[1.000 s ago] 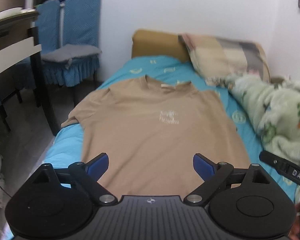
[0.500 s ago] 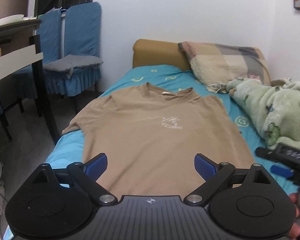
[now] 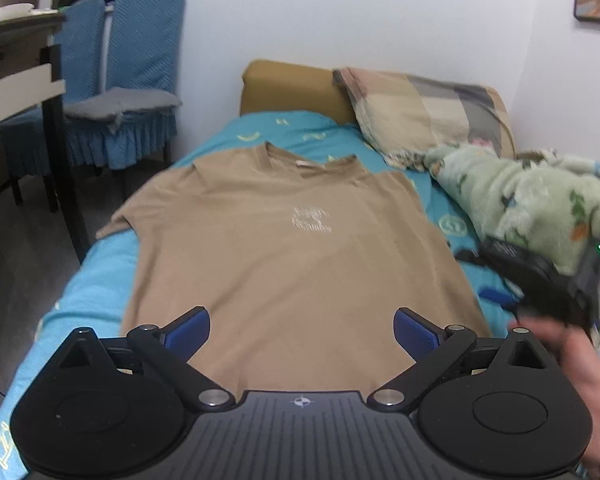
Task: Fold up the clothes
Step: 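Reach the right gripper to the T-shirt sleeve and grasp it, then fold the held sleeve over the shirt body with the right gripper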
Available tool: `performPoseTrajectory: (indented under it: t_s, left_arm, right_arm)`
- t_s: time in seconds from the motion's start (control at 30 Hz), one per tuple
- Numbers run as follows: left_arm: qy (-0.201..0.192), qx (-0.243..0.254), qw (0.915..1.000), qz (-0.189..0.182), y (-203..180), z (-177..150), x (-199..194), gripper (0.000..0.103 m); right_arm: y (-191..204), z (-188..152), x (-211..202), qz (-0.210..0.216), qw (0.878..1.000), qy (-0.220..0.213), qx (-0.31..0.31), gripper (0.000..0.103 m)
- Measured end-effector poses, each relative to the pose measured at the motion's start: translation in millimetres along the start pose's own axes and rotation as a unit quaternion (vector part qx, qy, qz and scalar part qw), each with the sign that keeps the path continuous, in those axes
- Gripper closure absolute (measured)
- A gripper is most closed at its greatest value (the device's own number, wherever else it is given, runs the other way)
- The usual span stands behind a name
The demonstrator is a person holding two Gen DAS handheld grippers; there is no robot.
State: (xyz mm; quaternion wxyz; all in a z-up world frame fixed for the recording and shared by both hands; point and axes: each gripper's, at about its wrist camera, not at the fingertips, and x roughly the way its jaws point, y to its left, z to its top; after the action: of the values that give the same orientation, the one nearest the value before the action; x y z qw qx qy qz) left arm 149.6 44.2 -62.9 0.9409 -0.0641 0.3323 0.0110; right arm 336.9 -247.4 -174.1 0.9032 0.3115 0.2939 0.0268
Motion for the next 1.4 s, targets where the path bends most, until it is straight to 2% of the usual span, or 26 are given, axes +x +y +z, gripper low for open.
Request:
performPoseTrajectory:
  t_s: [0.1,0.23,0.4,0.53,0.6,0.63,0.67,0.73,0.87,0.97,1.03,1.23,1.27,1.3,1.33,1.4]
  left_arm:
    - [0.018,0.004,0.9998,-0.004,-4.7,-9.9,15.0,0.003]
    - [0.039,-0.023,0.9987,-0.021,-2.8,-15.9,39.4,0.003]
    - [0.048,-0.036,0.9980,-0.020,1.4,-17.9,63.1,0.003]
    - [0.063,-0.045,0.9969,-0.018,1.9,-18.6,80.1,0.003]
    - [0.068,-0.040,0.9968,-0.012,0.4,-19.7,86.6,0.003]
    - [0.070,-0.034,0.9969,-0.009,-1.2,-20.1,88.9,0.003]
    - [0.072,-0.029,0.9970,-0.006,-2.6,-20.5,90.7,0.003]
    - [0.071,-0.021,0.9972,-0.003,-4.4,-21.8,91.9,0.003]
    - [0.065,-0.014,0.9978,0.000,-5.7,-23.3,89.4,0.003]
    - [0.058,-0.015,0.9982,-0.004,-5.4,-22.2,88.0,0.003]
    - [0.059,-0.012,0.9982,-0.004,-6.1,-22.0,89.1,0.003]
    - [0.062,-0.009,0.9980,-0.003,-6.1,-22.0,91.1,0.003]
    - [0.062,-0.011,0.9980,-0.004,-5.6,-21.8,90.7,0.003]
    - [0.062,-0.012,0.9980,-0.004,-5.1,-21.5,90.5,0.003]
    - [0.062,-0.012,0.9980,-0.004,-5.0,-21.4,90.0,0.003]
    - [0.061,-0.013,0.9981,-0.003,-5.0,-21.5,88.2,0.003]
  right_arm:
    - [-2.6,13.3,26.7,-0.001,1.000,-0.009,-0.014,0.030]
    - [-17.0,35.4,61.4,-0.005,0.999,-0.026,0.026,0.030]
    - [-36.3,57.5,108.2,0.012,0.997,-0.013,0.070,0.030]
    - [-36.6,56.7,125.7,0.016,0.999,-0.025,0.045,0.031]
    - [-26.4,58.3,130.1,0.012,1.000,-0.020,0.016,0.054]
    - [-19.3,58.2,132.1,0.007,1.000,-0.014,-0.004,0.075]
    - [-9.8,56.2,132.8,-0.004,0.999,-0.016,-0.030,0.083]
    - [14.0,48.6,131.9,-0.030,0.994,-0.034,-0.096,0.088]
    - [61.7,29.4,126.2,-0.041,0.969,-0.081,-0.231,0.089]
    - [88.1,17.2,123.4,-0.006,0.954,-0.092,-0.286,0.089]
    - [101.0,9.8,125.4,0.028,0.948,-0.077,-0.307,0.089]
    - [122.0,-11.2,138.7,0.124,0.932,0.027,-0.340,0.089]
    - [122.7,-11.9,137.6,0.134,0.932,0.037,-0.334,0.087]
    - [120.7,-8.1,136.5,0.145,0.938,0.043,-0.313,0.087]
    - [117.5,-2.2,136.5,0.157,0.944,0.049,-0.284,0.082]
    - [107.5,12.3,134.6,0.188,0.957,0.051,-0.213,0.064]
